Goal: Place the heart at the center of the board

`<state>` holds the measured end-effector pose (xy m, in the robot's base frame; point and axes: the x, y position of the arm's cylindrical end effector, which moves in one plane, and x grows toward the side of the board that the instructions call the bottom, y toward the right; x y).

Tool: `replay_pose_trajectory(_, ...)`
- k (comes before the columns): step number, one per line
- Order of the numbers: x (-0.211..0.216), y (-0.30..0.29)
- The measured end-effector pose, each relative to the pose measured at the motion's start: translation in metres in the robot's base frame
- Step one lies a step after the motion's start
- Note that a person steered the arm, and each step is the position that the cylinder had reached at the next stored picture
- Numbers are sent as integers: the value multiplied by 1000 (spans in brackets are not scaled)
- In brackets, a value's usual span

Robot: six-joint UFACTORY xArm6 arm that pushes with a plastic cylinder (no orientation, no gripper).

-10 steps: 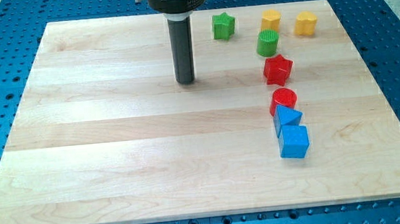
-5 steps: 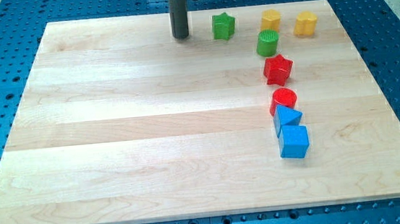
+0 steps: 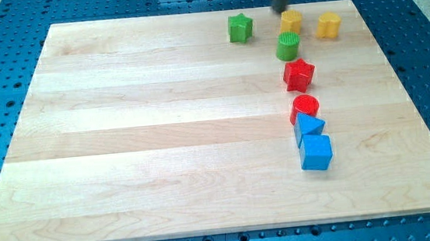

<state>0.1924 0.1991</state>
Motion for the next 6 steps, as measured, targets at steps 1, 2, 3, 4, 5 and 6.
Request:
replay_pose_trajectory(1,22,100)
replay_pose_trajectory(2,70,79)
replay_pose_trajectory(3,102,-12)
replay_pose_trajectory(4,96,0)
replay_pose_trajectory(5,91,-27)
replay_pose_trajectory(6,100,-66)
